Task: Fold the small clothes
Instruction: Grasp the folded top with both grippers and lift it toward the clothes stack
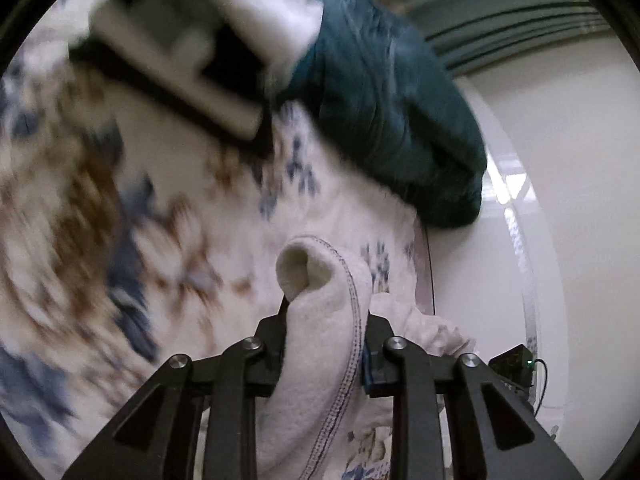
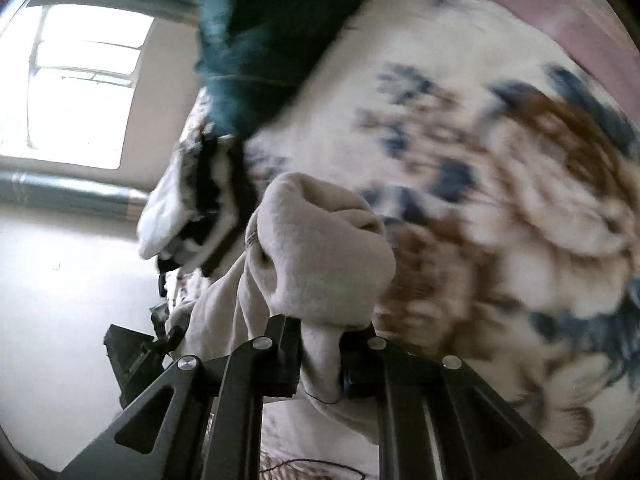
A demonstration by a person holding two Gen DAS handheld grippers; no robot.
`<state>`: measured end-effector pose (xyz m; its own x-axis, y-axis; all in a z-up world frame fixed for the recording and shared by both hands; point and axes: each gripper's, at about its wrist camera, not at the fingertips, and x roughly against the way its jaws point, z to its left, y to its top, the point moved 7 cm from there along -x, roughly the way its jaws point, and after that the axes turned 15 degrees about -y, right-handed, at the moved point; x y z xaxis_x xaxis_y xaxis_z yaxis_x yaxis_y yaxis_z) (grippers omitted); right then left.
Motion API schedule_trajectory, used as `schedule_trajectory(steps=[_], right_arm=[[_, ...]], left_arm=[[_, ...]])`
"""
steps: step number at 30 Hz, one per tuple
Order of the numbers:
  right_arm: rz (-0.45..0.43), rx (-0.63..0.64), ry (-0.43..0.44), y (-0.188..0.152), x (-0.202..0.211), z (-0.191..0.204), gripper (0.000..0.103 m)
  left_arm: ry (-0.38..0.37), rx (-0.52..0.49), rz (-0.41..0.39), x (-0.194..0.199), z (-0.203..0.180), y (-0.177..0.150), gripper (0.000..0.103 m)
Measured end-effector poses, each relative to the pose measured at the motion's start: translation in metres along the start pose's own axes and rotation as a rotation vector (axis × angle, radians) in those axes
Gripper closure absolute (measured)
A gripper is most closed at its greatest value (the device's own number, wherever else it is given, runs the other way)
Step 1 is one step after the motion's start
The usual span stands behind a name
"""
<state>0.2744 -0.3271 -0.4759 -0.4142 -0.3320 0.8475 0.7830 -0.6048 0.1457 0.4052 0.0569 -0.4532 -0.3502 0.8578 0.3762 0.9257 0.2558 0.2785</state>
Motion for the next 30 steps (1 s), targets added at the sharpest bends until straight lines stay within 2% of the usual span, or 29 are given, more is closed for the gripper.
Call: schedule_trajectory(steps=[4, 8, 12, 15, 16, 20, 23, 26, 28, 29, 30], right_arm=[[-0.028, 0.083, 0.053, 0.021, -0.001, 0.105, 0.088], [-0.067, 0.134, 0.117, 0.052, -0.016, 0.205, 0.088], [-0.092, 0.194, 0.153, 0.09, -0.053, 0.301, 0.088], [-0.093, 0.212, 0.154, 0.12, -0.092, 0.35, 0.088], [-0.095, 0.214, 0.144, 0.13, -0.104, 0.36, 0.088], [-0.089, 0.187, 0.078, 0.167, -0.161, 0.383, 0.088], [-0.082, 0.19, -0.003, 0.184, -0.195, 0.385, 0.088], [-0.064, 0.186, -0.086, 0.195, -0.222, 0.376, 0.085], [-0.051, 0.205, -0.176, 0.197, -0.233, 0.372, 0.072], [-0.051, 0.222, -0.218, 0.198, -0.236, 0.372, 0.069], [-0.065, 0.25, -0.261, 0.198, -0.236, 0.375, 0.059]], left_arm=[[0.01, -0.064, -0.048, 0.048, -0.021, 0.07, 0.081], [0.043, -0.139, -0.086, 0.088, -0.031, 0.162, 0.081], [0.082, -0.207, -0.108, 0.103, -0.031, 0.254, 0.081], [0.111, -0.232, -0.105, 0.1, -0.018, 0.317, 0.08], [0.139, -0.234, -0.099, 0.097, -0.011, 0.337, 0.08], [0.228, -0.221, -0.038, 0.074, 0.029, 0.38, 0.079], [0.294, -0.183, 0.009, 0.061, 0.071, 0.392, 0.077], [0.317, -0.133, 0.026, 0.059, 0.1, 0.395, 0.074], [0.325, -0.112, 0.038, 0.059, 0.111, 0.394, 0.074], [0.326, -0.105, 0.036, 0.061, 0.112, 0.394, 0.073], [0.331, -0.102, 0.034, 0.062, 0.113, 0.393, 0.071]])
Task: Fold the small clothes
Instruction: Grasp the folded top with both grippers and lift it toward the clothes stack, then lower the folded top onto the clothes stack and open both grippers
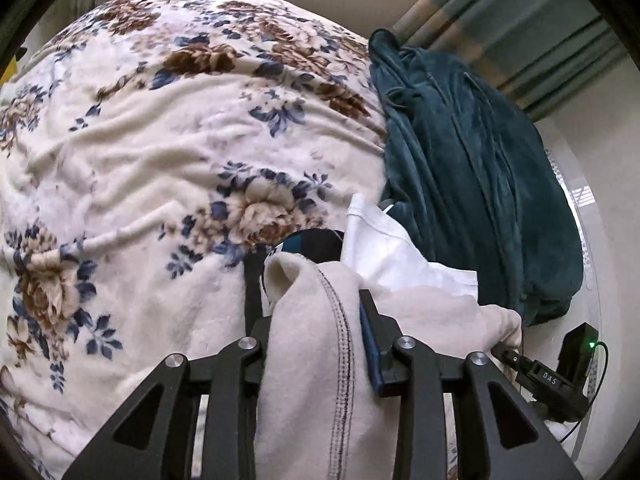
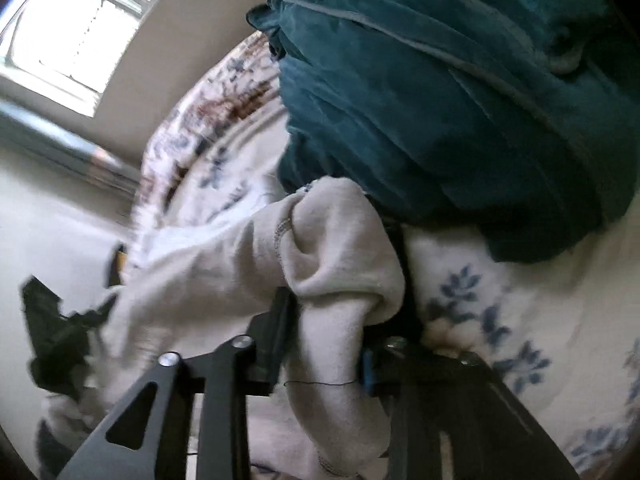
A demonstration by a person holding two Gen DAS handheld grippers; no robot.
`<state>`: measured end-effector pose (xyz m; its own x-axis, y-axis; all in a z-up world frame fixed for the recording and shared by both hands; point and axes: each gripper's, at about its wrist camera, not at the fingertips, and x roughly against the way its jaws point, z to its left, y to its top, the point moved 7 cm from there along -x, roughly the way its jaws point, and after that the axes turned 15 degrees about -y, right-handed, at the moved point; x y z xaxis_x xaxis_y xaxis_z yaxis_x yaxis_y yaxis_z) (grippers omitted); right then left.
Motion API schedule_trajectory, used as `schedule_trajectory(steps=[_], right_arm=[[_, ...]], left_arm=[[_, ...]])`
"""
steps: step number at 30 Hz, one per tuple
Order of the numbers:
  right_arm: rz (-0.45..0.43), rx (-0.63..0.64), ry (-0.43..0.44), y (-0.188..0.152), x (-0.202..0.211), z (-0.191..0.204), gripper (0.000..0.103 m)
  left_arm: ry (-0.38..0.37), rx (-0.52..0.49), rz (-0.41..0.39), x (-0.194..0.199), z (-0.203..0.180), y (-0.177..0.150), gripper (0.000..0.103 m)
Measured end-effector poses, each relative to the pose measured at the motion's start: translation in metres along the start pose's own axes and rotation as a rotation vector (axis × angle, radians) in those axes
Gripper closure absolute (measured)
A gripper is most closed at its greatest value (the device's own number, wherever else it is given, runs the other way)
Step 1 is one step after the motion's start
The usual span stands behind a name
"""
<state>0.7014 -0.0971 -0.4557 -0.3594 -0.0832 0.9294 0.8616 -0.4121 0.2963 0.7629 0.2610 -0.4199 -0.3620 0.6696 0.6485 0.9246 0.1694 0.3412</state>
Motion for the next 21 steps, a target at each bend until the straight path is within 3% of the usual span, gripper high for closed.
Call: schedule_trajectory(steps=[1, 5, 7, 9, 12, 16, 21], right_arm=[[-0.015, 0.02, -0.042, 0.0, 0.002, 0.0, 0.051], [-0.068, 0.04, -0.154, 0.003, 0.024, 0.001, 0.035], [-0.095, 0.044, -0.189, -0.001, 0.04, 0.004, 0.019], [-0.129, 0.07, -0.26, -0.011, 0.057, 0.009, 0.002], [-0.172, 0.112, -0.344, -0.031, 0.082, 0.017, 0.001], [-0.233, 0.176, -0.436, -0.066, 0.118, 0.028, 0.0], [-0.278, 0.201, -0.464, -0.104, 0.169, 0.031, 0.0]], left_arm=[[0.012, 0.001, -0.004, 0.002, 0.001, 0.001, 0.063], [0.157, -0.093, -0.079, 0.028, -0.007, 0.003, 0.037], [0.202, -0.13, -0.091, 0.039, -0.016, -0.002, 0.019], [0.248, -0.191, -0.107, 0.049, -0.03, -0.015, 0.017], [0.32, -0.275, -0.11, 0.059, -0.054, -0.044, 0.016], [0.39, -0.29, -0.09, 0.068, -0.072, -0.081, 0.016], [0.382, -0.287, -0.097, 0.09, -0.102, -0.114, 0.016]])
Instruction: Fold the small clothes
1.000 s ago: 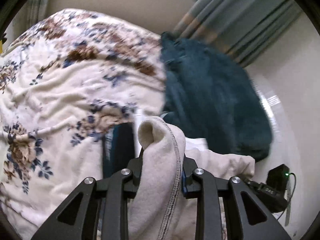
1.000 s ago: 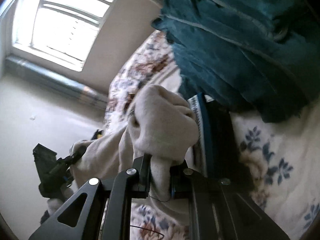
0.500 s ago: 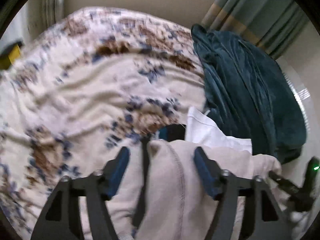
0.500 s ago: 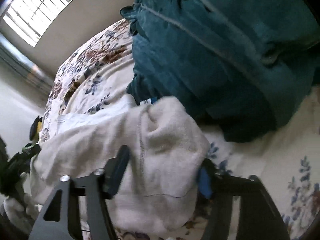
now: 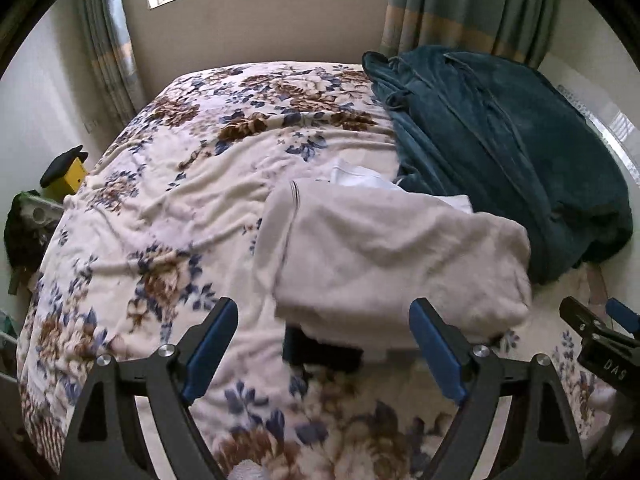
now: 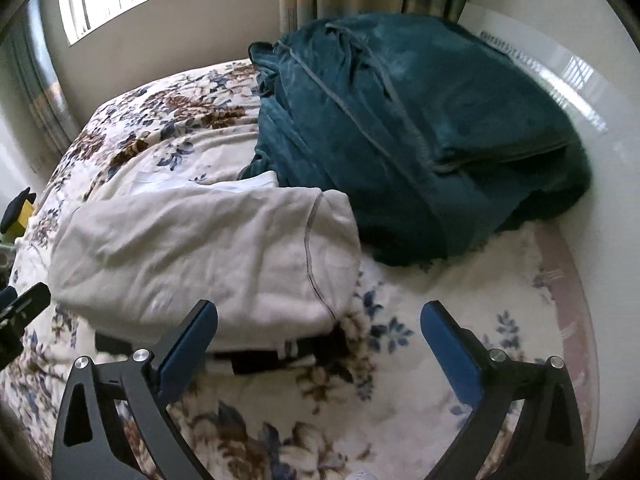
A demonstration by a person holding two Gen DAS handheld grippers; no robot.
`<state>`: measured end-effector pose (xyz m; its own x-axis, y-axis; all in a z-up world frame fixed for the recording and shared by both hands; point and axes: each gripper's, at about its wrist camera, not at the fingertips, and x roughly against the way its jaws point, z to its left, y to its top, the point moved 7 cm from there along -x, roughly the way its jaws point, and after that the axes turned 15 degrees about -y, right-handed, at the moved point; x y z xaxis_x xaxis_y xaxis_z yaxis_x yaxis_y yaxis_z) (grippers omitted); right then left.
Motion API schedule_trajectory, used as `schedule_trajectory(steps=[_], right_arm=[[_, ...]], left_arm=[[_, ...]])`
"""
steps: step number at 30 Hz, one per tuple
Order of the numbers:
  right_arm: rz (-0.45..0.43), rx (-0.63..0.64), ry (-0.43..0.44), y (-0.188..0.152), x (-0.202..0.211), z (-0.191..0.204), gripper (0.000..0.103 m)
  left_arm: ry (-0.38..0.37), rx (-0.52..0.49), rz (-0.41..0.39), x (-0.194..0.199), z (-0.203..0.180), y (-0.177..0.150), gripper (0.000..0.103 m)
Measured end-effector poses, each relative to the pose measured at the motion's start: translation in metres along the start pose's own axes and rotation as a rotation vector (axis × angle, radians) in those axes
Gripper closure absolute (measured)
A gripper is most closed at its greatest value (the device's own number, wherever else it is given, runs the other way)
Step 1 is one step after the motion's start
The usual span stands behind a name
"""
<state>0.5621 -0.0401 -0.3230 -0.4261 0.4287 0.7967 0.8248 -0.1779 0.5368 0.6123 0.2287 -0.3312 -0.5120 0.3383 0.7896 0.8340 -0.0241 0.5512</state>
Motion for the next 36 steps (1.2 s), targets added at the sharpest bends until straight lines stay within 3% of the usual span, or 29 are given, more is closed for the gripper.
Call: schedule_trajectory(steps=[11, 23, 36], right_arm=[[-0.09, -0.015, 0.032, -0.028, 0.149, -0.073, 0.0], [-0.262, 0.012, 0.065, -0.064, 0.334, -0.144, 0.0], [-0.322, 0.004, 0.126, -0.1, 0.444, -0.205, 0.0]], left_arm=[[0.016, -0.036, -0.073, 0.126, -0.066, -0.026, 0.016], [0.037, -0.071, -0.183, 0.276, -0.119, -0.064, 0.016], [0.035, -0.067, -0.275, 0.372, -0.15, -0.092, 0.016]])
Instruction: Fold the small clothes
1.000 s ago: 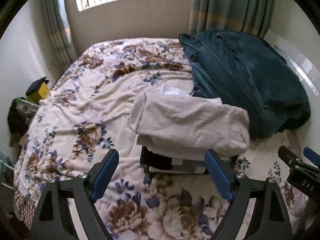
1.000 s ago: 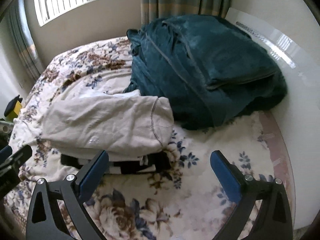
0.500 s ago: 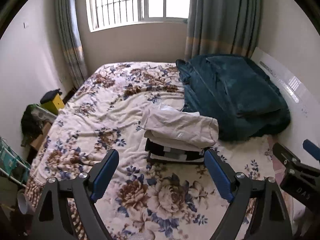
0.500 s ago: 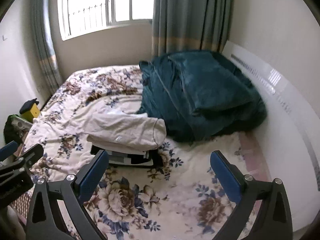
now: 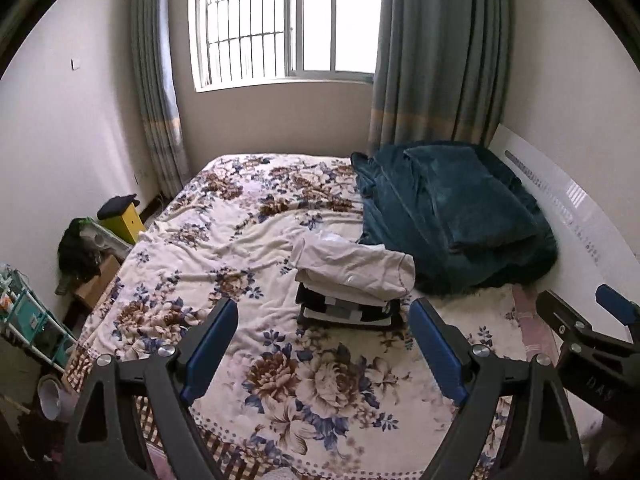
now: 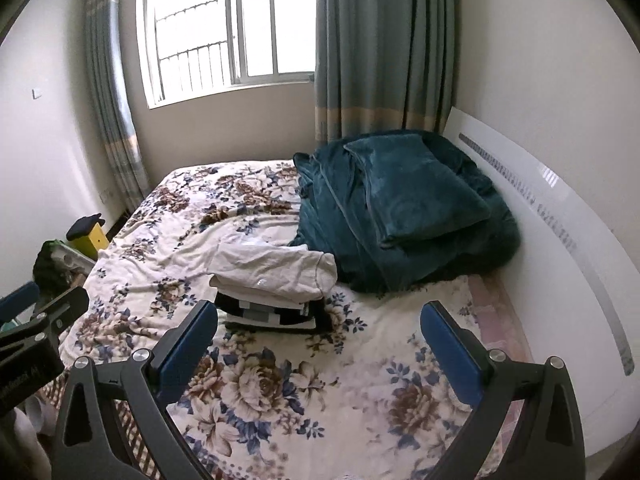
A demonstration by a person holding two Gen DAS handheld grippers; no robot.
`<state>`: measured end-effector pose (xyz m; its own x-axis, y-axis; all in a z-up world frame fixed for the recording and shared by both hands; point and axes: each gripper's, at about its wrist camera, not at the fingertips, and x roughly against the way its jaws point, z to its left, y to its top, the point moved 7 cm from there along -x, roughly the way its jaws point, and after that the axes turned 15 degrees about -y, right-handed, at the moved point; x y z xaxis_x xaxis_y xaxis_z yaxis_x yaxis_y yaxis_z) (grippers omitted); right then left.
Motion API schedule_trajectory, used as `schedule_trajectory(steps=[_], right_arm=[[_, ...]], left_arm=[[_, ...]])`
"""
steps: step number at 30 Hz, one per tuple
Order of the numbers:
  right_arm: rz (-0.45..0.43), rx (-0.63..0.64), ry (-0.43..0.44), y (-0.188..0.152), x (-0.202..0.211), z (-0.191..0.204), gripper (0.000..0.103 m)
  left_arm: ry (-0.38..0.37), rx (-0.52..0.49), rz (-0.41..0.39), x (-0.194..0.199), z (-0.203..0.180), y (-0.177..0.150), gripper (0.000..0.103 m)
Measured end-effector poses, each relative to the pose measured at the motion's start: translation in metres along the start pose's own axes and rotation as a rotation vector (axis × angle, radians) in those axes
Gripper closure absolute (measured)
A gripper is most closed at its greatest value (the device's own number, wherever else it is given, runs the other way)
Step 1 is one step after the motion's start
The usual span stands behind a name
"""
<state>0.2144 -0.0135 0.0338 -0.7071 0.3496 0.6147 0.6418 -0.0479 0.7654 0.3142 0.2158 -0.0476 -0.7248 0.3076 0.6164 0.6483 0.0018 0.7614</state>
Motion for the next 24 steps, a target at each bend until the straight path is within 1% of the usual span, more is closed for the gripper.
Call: schedule_trajectory(steps=[5, 6, 7, 11, 18, 24], right_arm=[[-0.022, -0.004, 0.015, 0.002, 0.027, -0.008, 0.0], [-0.027, -0.004, 0.017, 0.002, 0.031, -0.01, 0.0], [-0.032, -0.005, 0.017, 0.002, 0.033, -0.011, 0.0], [-0.048, 0.001, 0.012, 0.002, 0.043, -0.016, 0.0], [-0.059, 0.008, 0.003, 0.004, 0.045, -0.021, 0.0], [-0.059, 0.005, 0.007, 0.004, 0.046, -0.023, 0.0]], left_arm=[[0.003, -0.001, -0.022, 0.018, -0.008, -0.001, 0.016], [-0.001, 0.0, -0.025, 0.02, -0.009, -0.002, 0.011], [-0.007, 0.001, -0.022, 0.02, -0.011, -0.003, 0.0], [-0.006, 0.011, -0.026, 0.026, -0.013, -0.006, 0.0], [0.019, 0.015, -0.037, 0.03, -0.018, -0.006, 0.0], [0.022, 0.008, -0.043, 0.034, -0.021, -0.006, 0.0]])
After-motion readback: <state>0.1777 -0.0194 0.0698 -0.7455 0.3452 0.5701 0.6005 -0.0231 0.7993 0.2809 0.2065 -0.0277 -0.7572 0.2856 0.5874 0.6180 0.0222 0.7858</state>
